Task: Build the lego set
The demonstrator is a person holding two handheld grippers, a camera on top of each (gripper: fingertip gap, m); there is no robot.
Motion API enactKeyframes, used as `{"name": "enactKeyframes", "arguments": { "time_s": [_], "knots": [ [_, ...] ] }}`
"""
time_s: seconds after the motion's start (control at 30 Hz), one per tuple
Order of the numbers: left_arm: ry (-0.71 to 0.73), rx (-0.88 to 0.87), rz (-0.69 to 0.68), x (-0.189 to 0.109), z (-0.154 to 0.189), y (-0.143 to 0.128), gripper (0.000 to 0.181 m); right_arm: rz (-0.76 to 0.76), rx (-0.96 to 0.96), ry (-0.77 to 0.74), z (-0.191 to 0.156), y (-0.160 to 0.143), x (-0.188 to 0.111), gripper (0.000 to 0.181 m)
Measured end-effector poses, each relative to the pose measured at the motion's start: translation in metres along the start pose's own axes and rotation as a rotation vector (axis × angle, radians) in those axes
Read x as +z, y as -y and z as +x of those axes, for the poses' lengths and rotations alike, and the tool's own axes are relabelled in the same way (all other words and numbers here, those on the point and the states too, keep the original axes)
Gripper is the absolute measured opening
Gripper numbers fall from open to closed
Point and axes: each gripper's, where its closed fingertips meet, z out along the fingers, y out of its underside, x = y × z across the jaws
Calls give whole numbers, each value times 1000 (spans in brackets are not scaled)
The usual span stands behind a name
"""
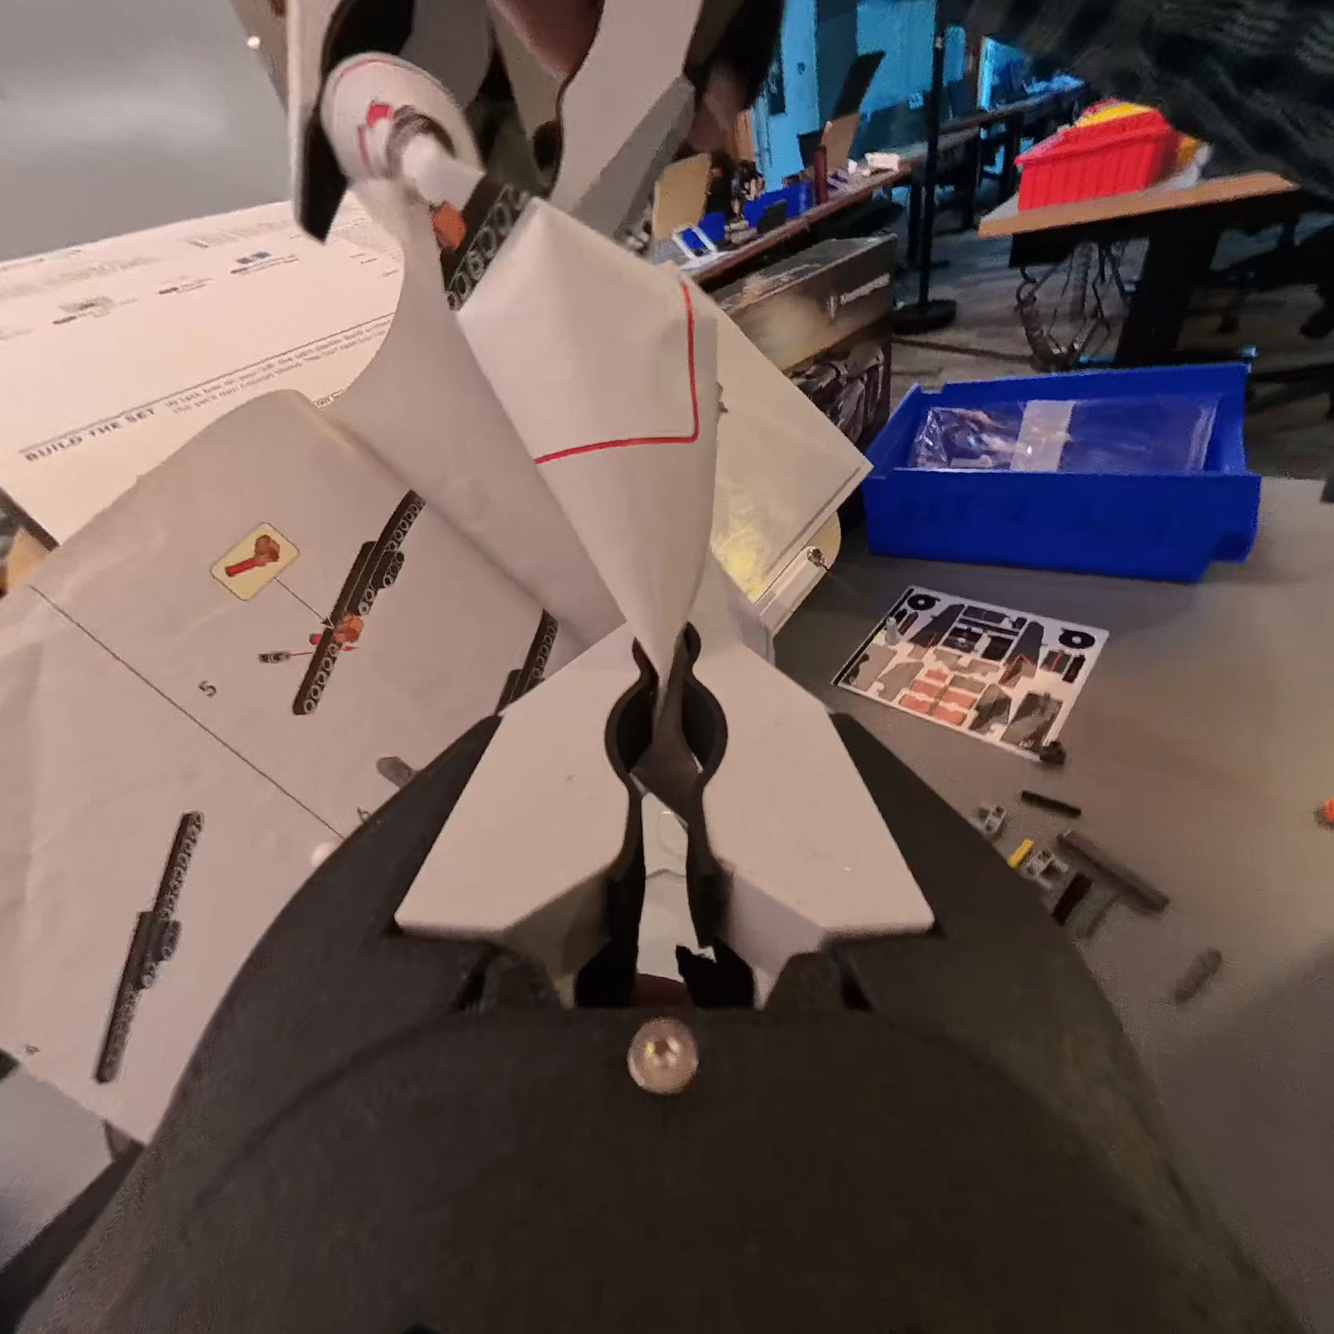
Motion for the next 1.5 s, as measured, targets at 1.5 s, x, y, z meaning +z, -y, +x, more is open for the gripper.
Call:
{"name": "enactKeyframes", "arguments": {
  "time_s": [1.5],
  "knots": [
    [246, -602, -124, -9, -97, -86, 15, 175, 212, -32, -18, -68, -45, 0]
  ]
}}
